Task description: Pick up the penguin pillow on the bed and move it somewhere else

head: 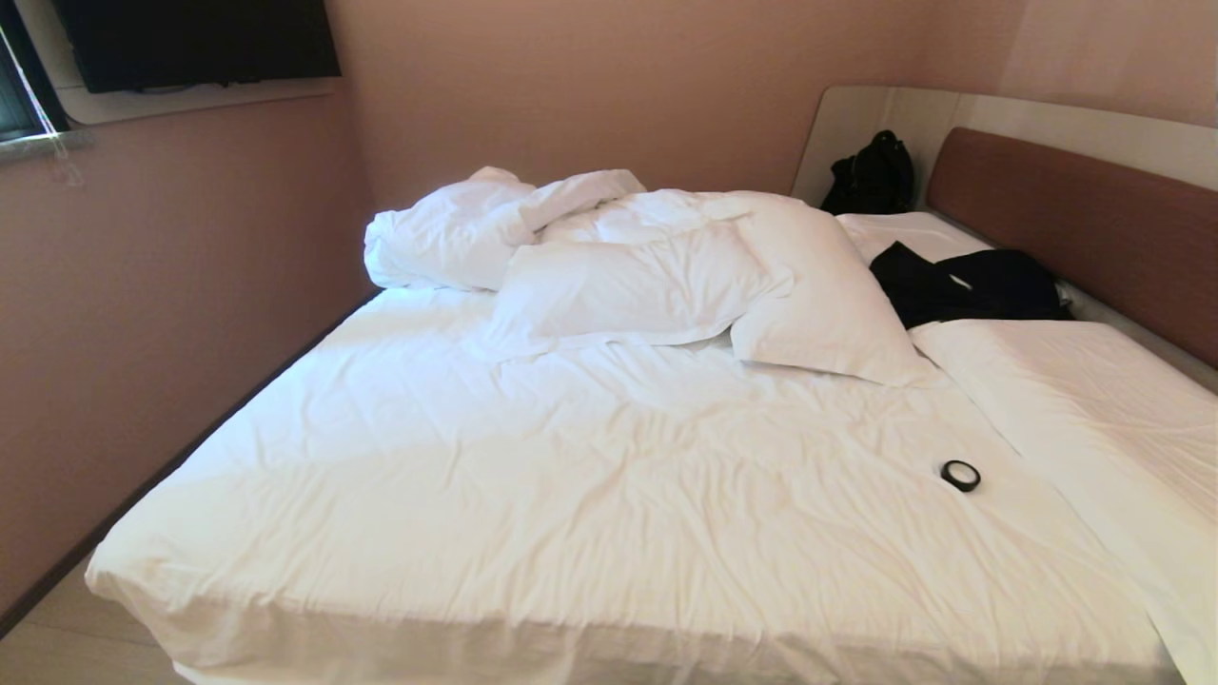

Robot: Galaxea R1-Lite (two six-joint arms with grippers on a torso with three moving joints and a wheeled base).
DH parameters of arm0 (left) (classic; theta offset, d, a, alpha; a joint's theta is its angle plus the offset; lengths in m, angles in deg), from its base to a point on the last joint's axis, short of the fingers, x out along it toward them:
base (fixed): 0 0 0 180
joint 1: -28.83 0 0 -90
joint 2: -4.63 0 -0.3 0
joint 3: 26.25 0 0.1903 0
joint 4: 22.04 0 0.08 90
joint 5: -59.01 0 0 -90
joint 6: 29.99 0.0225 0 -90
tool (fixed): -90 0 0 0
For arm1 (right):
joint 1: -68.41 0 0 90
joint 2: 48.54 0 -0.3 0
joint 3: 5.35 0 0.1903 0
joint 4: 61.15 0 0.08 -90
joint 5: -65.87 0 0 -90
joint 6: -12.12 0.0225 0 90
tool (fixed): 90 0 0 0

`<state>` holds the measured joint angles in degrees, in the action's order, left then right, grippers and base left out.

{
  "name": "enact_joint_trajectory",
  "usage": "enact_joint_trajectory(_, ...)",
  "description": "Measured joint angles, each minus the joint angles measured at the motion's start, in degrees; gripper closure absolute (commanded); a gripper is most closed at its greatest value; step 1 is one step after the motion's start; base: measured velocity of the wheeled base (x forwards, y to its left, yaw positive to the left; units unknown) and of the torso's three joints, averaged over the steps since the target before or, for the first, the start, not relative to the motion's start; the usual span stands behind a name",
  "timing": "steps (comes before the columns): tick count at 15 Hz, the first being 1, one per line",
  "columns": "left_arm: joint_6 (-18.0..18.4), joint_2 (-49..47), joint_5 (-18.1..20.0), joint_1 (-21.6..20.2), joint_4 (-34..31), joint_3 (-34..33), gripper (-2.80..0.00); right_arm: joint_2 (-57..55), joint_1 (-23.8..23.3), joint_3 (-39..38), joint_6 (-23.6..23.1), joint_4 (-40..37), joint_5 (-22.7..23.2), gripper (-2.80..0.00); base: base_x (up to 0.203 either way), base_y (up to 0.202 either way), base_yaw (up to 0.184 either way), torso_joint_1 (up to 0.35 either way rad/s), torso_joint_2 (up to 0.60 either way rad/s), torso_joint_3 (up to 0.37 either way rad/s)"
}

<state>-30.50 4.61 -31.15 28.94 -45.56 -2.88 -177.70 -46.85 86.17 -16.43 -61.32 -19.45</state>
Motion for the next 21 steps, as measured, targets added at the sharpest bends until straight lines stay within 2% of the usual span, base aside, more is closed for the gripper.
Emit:
enact_joint_trajectory(4, 0.02, 0.00, 0.00, -0.04, -0.02, 0.00, 0.00, 2.60, -0.30, -1.31, 0.35, -0.51, 0.41, 0.00, 0.000, 0.000, 0.000, 0.000, 0.00, 0.000)
enact_joint_trajectory(11, 0.00, 0.00, -0.02, -0.01, -0.02, 0.00, 0.00, 18.11, -2.47, -12.42, -0.20, -0.68, 2.08, 0.00, 0.000, 0.000, 0.000, 0.000, 0.00, 0.000)
enact_joint_trajectory(16, 0.00, 0.00, 0.00, -0.04, -0.02, 0.00, 0.00, 24.69, -5.73, -13.97, -3.41, -1.92, 2.29, 0.00, 0.000, 0.000, 0.000, 0.000, 0.00, 0.000)
enact_joint_trajectory(21, 0.02, 0.00, 0.01, -0.04, -0.02, 0.00, 0.00, 26.14, -10.26, -14.77, -9.50, -2.65, 2.86, 0.00, 0.000, 0.000, 0.000, 0.000, 0.00, 0.000)
